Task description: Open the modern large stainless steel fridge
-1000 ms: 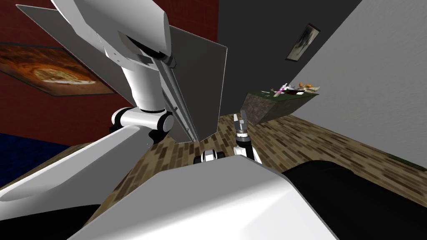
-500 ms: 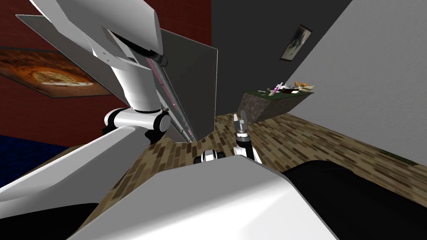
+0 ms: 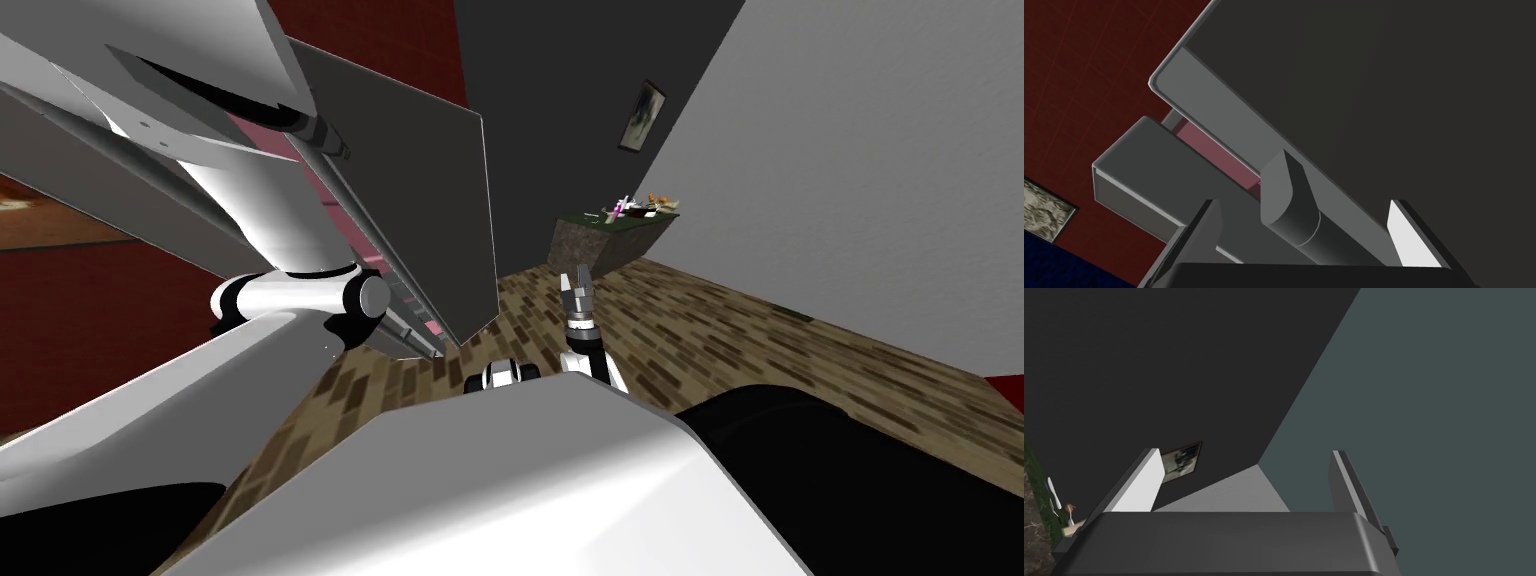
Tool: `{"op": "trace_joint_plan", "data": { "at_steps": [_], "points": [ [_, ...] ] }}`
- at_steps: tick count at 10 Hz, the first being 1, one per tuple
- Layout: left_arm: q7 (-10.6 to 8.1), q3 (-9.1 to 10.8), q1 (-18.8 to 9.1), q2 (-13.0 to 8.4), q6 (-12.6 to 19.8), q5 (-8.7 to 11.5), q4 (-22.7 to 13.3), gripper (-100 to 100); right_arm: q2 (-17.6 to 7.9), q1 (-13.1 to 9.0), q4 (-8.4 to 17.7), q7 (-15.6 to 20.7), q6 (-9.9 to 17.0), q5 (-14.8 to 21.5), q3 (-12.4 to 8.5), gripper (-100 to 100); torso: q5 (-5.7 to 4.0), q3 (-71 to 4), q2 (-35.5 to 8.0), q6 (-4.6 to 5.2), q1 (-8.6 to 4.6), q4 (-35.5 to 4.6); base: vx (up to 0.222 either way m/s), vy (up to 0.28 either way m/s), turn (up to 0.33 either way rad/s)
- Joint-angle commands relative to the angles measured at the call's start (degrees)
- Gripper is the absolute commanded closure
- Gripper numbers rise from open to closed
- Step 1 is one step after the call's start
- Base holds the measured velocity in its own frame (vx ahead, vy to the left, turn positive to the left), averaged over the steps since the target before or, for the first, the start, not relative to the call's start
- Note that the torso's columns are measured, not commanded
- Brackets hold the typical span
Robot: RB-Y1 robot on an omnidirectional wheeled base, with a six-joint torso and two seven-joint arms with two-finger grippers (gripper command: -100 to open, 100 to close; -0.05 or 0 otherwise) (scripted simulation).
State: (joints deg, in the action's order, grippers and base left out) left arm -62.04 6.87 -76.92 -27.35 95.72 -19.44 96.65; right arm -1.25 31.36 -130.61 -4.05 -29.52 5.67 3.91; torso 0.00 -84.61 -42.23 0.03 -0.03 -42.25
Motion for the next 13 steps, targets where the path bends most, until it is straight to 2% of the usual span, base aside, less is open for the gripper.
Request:
{"op": "trace_joint_plan", "data": {
  "at_steps": [1, 2, 3, 4, 5, 6, 7, 8, 9, 10, 11, 12, 13],
  "points": [
    [3.33, 4.41, 0.39, -2.7, 0.62, 0.23, 1.14, -100, 0.0, 0.0, 0.0, 0.0, 0.0, 0.0, 0.0, 0, -0.03, 0.06, -0.09, -0.03, -0.02, -0.06, -0.012, -0.013, -0.112],
    [5.59, 6.24, 2.52, -5.18, 0.79, -0.43, 2.94, -100, 0.0, 0.01, 0.0, 0.0, 0.0, 0.0, -0.01, 0, 0.0, 0.08, -0.1, -0.09, 0.07, -0.07, -0.024, -0.033, -0.271],
    [6.93, 8.11, 2.52, -6.19, 0.79, -0.43, 2.94, -100, 0.0, 0.0, 0.0, 0.0, 0.0, 0.0, 0.0, 0, 0.0, 0.08, -0.12, -0.01, 0.02, -0.05, -0.028, -0.031, -0.408],
    [7.18, 9.15, 2.52, -6.19, 0.79, -0.43, 2.94, -100, 0.0, 0.0, 0.0, 0.0, 0.0, 0.0, 0.0, 0, -0.03, 0.06, -0.09, 0.0, -0.02, -0.05, -0.014, -0.011, -0.156],
    [9.19, 10.96, 4.65, -8.57, 0.95, -1.08, 4.74, -100, 0.0, 0.01, 0.0, 0.0, 0.0, 0.0, -0.01, 0, 0.01, 0.04, -0.04, -0.09, 0.08, -0.05, -0.014, -0.035, -0.356],
    [10.9, 13.06, 4.65, -9.69, 0.95, -1.08, 4.74, -100, 0.0, 0.0, 0.0, 0.0, 0.0, 0.0, 0.0, 0, 0.0, 0.02, -0.03, -0.01, 0.02, -0.03, -0.021, -0.033, -0.388],
    [11.03, 13.88, 4.65, -9.69, 0.95, -1.08, 4.74, -100, 0.0, 0.01, 0.0, 0.0, 0.0, 0.0, -0.01, 0, -0.02, 0.03, -0.05, -0.03, 0.0, -0.03, -0.013, -0.015, -0.12],
    [13.67, 15.96, 6.78, -12.39, 1.11, -1.73, 6.54, -100, 0.0, 0.02, 0.0, 0.0, 0.0, 0.0, -0.01, 0, 0.0, 0.03, -0.03, -0.08, 0.07, -0.04, -0.018, -0.036, -0.324],
    [14.88, 18.41, 6.78, -13.18, 1.11, -1.73, 6.54, -100, 0.0, 0.0, 0.0, 0.0, 0.0, 0.0, -0.01, 0, 0.01, 0.05, -0.08, -0.02, 0.03, -0.04, -0.018, -0.038, -0.405],
    [17.24, 20.05, 8.91, -15.64, 1.28, -2.38, 8.34, -100, 0.0, 0.01, 0.0, 0.0, 0.0, 0.0, -0.01, 0, -0.03, 0.03, -0.05, 0.0, -0.03, -0.03, -0.014, -0.048, -0.399],
    [18.68, 22.24, 8.91, -16.68, 1.28, -2.38, 8.34, -100, 0.0, 0.01, 0.0, 0.0, 0.0, 0.0, -0.01, 0, -0.01, 0.03, -0.03, -0.04, -0.02, -0.03, -0.014, -0.043, -0.476],
    [18.73, 23.36, 8.91, -16.68, 1.28, -2.38, 8.34, -100, 0.0, 0.01, 0.0, 0.0, 0.0, 0.0, -0.01, 0, -0.03, 0.03, -0.04, -0.01, -0.01, -0.03, -0.012, -0.016, -0.132],
    [21.18, 25.54, 11.04, -19.27, 1.44, -3.03, 10.14, -100, 0.0, 0.02, 0.0, 0.0, 0.0, 0.0, -0.02, 0, 0.02, 0.05, -0.05, -0.11, 0.12, -0.06, -0.006, -0.036, -0.405]
  ]
}}
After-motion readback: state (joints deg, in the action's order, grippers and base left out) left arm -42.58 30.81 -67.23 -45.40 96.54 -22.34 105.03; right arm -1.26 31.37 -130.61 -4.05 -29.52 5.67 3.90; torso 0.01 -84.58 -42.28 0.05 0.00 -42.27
